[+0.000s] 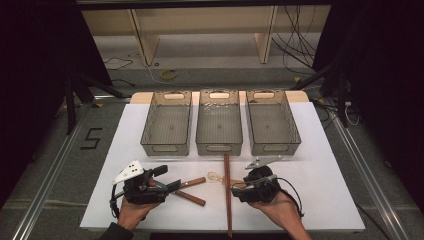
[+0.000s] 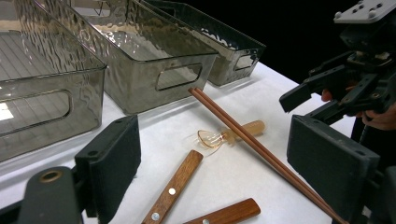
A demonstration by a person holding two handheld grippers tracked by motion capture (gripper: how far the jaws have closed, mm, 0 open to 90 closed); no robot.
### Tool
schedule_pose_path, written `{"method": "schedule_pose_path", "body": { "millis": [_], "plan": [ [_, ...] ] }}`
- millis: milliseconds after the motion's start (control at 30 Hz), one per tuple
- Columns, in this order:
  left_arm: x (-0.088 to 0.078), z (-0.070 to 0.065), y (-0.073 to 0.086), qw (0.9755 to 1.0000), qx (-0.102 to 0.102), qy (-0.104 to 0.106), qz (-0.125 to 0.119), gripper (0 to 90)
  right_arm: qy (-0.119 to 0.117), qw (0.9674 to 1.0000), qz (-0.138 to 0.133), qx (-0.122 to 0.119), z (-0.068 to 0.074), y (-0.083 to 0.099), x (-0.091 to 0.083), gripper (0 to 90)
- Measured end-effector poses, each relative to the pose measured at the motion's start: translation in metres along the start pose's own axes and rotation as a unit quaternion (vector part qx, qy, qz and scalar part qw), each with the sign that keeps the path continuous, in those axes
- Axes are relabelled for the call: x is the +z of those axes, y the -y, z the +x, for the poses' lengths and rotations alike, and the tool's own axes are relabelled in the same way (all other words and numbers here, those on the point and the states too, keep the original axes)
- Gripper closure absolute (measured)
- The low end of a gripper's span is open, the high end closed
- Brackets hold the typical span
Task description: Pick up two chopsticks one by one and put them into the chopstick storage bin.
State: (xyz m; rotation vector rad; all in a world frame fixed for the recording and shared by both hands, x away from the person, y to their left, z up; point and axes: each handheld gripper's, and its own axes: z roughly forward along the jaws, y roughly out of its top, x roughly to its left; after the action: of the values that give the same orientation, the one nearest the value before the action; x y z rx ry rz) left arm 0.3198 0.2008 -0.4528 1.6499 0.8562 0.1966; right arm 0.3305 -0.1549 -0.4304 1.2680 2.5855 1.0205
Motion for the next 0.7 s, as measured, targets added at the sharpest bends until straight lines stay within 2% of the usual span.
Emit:
{"method": "schedule_pose_path", "body": {
  "millis": [167,500,700],
  "plan": [
    [0.0,0.0,0.0,1.0,0.0,0.0,0.0,17.1,-0.007,0.9994,0.03,0.012,0.001,-0.004,0.013,44.9],
    [-0.001,0.0,-0.001,1.0,-0.002,-0.001,-0.005,17.1,-0.009,0.9983,0.056,0.014,0.003,-0.006,0.031,51.0],
    [-0.001,0.0,-0.001,1.0,-0.001,-0.001,-0.005,17.1,-0.026,0.9969,0.058,0.046,-0.005,-0.005,0.037,54.3]
  ]
}}
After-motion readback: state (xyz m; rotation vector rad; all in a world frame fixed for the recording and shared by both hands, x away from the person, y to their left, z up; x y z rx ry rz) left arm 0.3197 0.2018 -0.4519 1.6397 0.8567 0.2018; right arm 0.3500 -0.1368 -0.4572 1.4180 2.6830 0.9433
